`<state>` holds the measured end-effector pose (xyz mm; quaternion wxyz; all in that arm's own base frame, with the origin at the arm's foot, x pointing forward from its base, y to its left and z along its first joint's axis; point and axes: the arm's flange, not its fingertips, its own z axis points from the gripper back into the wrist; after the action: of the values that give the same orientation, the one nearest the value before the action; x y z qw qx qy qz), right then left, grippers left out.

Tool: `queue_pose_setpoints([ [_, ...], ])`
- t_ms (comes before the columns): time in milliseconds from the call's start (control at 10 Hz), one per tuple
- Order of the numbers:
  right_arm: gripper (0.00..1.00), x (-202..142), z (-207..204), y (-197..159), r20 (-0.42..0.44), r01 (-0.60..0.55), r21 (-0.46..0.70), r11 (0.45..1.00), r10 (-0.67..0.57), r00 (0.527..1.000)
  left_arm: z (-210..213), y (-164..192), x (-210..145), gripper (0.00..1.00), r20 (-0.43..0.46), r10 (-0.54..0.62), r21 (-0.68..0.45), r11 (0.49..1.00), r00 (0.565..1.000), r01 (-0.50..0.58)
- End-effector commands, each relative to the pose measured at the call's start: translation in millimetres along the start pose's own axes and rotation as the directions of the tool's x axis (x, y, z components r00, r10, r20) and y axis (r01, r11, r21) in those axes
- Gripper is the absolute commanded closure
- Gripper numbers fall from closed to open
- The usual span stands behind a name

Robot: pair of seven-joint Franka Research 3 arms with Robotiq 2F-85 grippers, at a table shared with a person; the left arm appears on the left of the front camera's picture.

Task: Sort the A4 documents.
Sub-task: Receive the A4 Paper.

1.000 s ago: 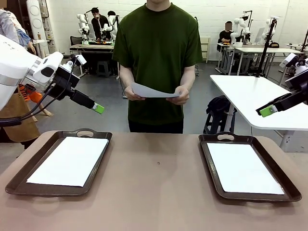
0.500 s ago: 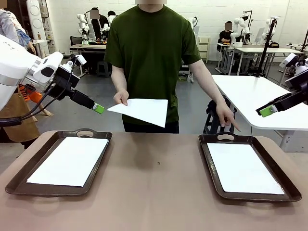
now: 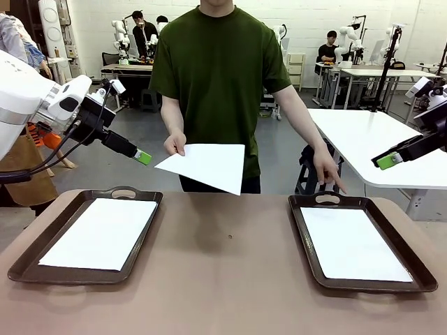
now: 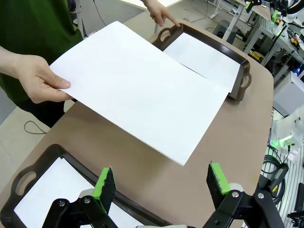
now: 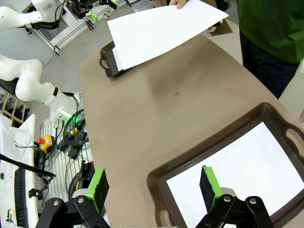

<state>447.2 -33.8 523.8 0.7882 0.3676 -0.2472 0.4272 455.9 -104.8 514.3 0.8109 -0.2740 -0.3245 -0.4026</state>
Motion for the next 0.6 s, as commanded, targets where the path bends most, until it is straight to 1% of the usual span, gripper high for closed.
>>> queue_pose_setpoints([
  [0, 0.00, 0.5, -1.3, 0.5, -0.001, -0.006, 0.006, 1.000, 0.006, 1.000, 0.8, -0.2, -0.3, 0.00, 0.002, -0.002, 0.000, 1.000, 1.000, 0.002],
  [500, 0.00, 0.0, 0.0, 0.0, 0.000, 0.000, 0.000, 1.000, 0.000, 1.000, 0.8, -0.2, -0.3, 0.00, 0.002, -0.002, 0.000, 1.000, 1.000, 0.002],
])
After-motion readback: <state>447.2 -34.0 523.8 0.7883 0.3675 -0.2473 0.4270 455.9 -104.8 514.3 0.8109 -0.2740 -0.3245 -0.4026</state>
